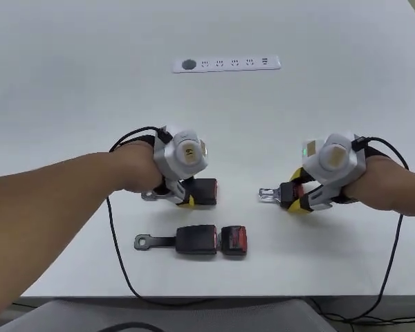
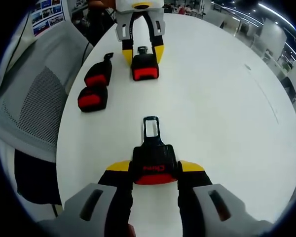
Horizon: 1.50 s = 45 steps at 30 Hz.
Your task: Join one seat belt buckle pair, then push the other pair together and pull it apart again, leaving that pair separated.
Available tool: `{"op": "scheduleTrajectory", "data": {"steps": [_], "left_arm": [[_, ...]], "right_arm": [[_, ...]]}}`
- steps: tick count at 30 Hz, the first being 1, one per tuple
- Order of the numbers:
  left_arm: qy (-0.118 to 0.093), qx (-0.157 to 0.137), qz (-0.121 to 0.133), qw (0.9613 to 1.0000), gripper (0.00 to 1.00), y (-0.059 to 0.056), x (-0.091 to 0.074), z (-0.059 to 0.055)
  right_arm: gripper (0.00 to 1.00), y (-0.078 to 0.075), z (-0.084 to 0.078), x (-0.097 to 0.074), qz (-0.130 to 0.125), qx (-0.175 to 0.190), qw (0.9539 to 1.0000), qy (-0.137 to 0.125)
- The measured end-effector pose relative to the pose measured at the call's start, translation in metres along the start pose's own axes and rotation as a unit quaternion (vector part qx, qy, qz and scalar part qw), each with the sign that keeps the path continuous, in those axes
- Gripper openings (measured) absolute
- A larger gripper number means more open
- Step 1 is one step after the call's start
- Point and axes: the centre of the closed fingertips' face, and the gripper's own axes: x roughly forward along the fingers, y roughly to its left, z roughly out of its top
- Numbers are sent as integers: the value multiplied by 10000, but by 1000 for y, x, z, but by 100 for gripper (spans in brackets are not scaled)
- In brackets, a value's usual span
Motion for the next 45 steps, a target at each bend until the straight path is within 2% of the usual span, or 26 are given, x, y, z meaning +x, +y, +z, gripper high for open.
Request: {"op": "scheduleTrajectory", "data": {"steps": [4,11,19,23,29,36,41,45], "left_arm": [[-24,7,-3,10000,33,-1,-1,0],[-60,0,25,10000,33,0,0,0],[5,39,39,10000,33,1,1,-2],[7,16,64,10000,33,1,1,-2],[-31,-39,81,10000,33,-1,1,-1],[-24,-65,91,9999,33,-2,1,-1],[-21,-59,92,9999,33,-1,2,-2],[-20,-35,75,10000,33,0,2,-3]], "right_arm": [[34,-1,6,2,-58,22,10000,-22],[34,4,27,13,-77,-63,9999,-99],[34,3,46,23,-165,18,9997,-198],[34,7,62,32,-187,11,9994,-280],[34,12,76,38,-168,-29,9994,-314],[34,13,81,39,-201,-168,9994,-222],[34,15,91,39,-209,-270,9990,-289],[34,13,92,42,-203,-276,9989,-316]]}}
